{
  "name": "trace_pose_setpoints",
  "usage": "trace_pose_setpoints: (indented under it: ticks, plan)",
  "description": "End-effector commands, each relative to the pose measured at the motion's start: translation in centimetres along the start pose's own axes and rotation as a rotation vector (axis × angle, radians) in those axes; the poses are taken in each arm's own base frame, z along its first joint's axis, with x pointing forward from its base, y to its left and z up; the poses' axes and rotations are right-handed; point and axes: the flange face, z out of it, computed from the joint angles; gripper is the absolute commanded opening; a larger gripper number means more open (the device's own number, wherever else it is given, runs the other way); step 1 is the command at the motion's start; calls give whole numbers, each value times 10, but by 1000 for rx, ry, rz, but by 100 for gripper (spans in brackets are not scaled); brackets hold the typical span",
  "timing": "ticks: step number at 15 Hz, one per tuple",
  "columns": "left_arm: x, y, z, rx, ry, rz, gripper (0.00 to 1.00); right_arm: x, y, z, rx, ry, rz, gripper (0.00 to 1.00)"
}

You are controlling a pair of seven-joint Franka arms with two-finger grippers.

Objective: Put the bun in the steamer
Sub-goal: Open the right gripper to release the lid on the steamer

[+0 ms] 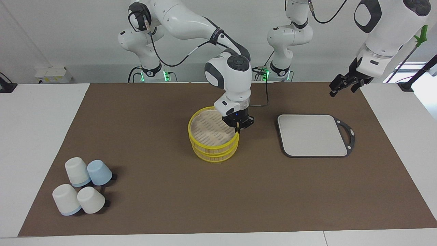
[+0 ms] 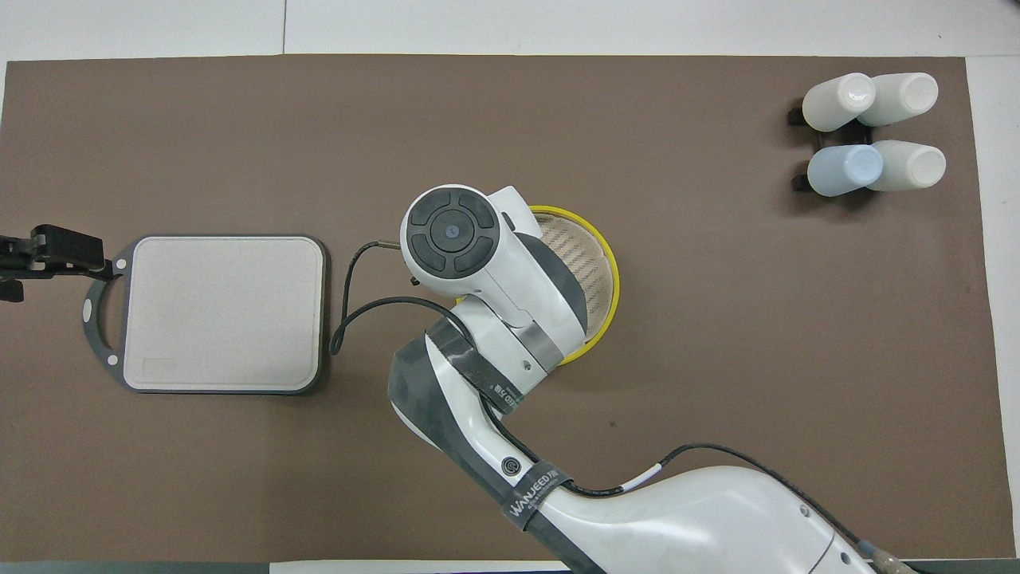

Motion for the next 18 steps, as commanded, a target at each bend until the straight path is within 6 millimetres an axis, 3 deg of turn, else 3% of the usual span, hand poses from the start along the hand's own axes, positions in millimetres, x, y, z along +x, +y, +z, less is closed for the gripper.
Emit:
trace_pose_setpoints:
  ticks: [1,7,13,14,15,16,18]
  plan:
    - [-2,1,1,-9,-8,5,100,-2,2,1,11,13,3,0]
    - [-3,3,1,-9,-8,8,100,0,-1,-3,38,23,6,0]
    - [-3,4,1,-9,-6,11,100,-1,5,6,24,16,2,0]
    - [-3,4,1,-8,-7,11,100,-1,6,6,23,15,-2,12]
    - [-3,4,-1,-9,-4,13,100,0,8,7,21,15,-17,63]
    - [-3,5,-1,-9,-4,16,100,0,8,5,20,17,-23,100]
    - [-3,7,-3,-9,0,20,100,0,4,-2,27,22,-24,100]
